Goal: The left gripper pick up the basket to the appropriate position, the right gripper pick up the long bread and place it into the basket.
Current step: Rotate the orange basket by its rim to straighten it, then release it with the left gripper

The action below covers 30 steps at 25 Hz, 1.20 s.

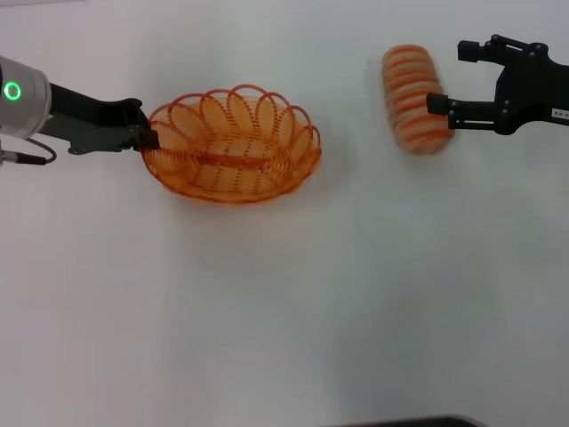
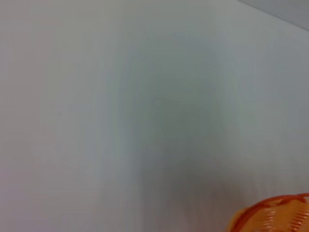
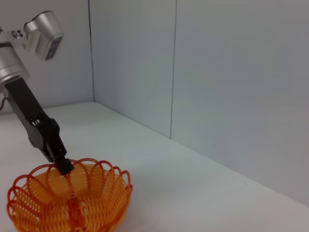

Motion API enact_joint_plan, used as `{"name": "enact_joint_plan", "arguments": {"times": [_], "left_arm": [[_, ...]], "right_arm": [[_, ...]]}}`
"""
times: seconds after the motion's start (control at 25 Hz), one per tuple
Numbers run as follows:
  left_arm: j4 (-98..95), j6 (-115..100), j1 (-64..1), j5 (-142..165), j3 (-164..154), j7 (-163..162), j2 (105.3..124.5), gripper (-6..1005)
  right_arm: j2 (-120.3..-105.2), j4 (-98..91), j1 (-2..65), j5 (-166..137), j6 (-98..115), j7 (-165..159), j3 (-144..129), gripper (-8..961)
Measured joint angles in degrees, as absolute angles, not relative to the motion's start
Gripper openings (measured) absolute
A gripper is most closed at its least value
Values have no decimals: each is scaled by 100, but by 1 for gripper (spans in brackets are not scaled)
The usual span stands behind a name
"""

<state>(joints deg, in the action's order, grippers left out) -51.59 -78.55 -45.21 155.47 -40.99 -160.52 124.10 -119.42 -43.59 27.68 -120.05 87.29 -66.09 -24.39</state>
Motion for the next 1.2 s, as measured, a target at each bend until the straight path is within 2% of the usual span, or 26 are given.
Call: {"name": "enact_joint_plan", "arguments": {"times": [1.2], "left_arm": [[-5236,-7396,-4183,15283,-4482,-16488,12446,83]], "right_arm": [[-11953,-4342,2814,-12006,8507,-6576,-2438,915]]}}
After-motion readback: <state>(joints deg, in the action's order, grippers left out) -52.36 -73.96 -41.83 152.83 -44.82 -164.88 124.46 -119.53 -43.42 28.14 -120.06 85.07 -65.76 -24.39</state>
